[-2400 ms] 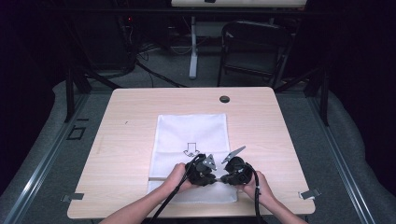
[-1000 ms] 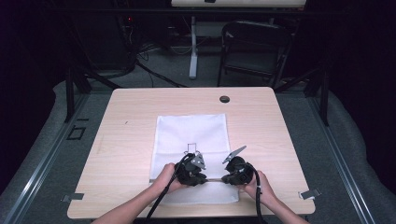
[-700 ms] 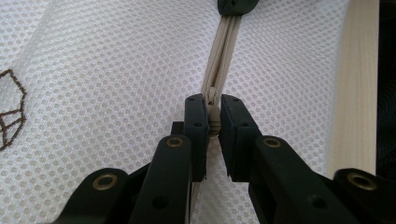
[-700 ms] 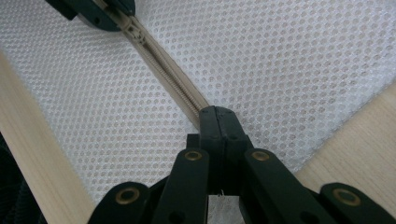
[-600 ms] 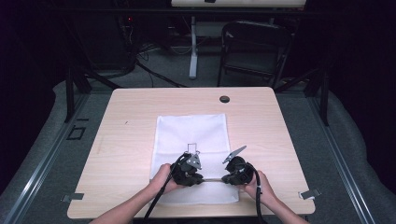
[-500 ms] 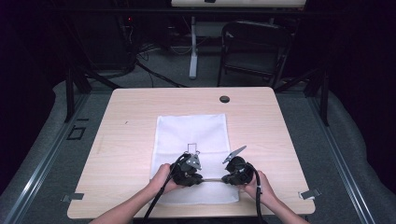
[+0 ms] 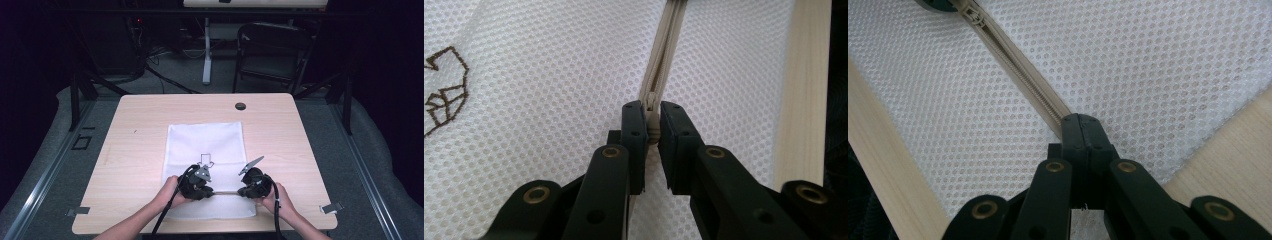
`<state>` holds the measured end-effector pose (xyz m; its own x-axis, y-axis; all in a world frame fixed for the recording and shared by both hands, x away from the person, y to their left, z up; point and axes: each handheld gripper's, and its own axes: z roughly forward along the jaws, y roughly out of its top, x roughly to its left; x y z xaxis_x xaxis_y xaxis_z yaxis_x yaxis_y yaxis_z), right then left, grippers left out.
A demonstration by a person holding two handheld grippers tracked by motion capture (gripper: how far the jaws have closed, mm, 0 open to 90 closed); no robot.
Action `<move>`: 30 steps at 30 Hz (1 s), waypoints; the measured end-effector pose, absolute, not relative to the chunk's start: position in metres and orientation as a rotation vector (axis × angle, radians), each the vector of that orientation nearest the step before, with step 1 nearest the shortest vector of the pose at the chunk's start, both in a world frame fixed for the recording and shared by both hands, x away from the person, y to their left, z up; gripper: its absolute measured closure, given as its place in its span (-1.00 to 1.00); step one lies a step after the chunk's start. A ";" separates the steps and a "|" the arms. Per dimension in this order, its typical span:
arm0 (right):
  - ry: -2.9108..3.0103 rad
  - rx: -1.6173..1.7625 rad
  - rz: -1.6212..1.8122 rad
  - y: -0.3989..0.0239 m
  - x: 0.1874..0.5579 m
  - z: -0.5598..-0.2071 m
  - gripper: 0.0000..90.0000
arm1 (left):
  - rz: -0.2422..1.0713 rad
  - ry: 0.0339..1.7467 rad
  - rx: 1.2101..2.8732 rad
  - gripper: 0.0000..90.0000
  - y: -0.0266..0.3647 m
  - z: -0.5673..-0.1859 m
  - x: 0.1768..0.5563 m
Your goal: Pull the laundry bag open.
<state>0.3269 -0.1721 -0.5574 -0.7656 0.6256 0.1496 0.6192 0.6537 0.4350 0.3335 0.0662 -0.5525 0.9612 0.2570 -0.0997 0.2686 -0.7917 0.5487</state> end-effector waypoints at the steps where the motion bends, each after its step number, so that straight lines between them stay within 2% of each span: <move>1: 2.836 1.084 0.756 -0.172 0.326 -0.558 1.00 | -0.021 0.372 2.529 0.81 0.066 -0.553 0.333; 30: 2.849 1.071 0.733 -0.173 0.327 -0.557 1.00 | -0.026 0.409 2.514 0.81 0.086 -0.551 0.330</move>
<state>0.3272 -0.1728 -0.5571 -0.7660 0.6250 0.1501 0.6199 0.6566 0.4297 0.3299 0.0864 -0.5509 0.9527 0.2840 -0.1079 0.2952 -0.7816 0.5494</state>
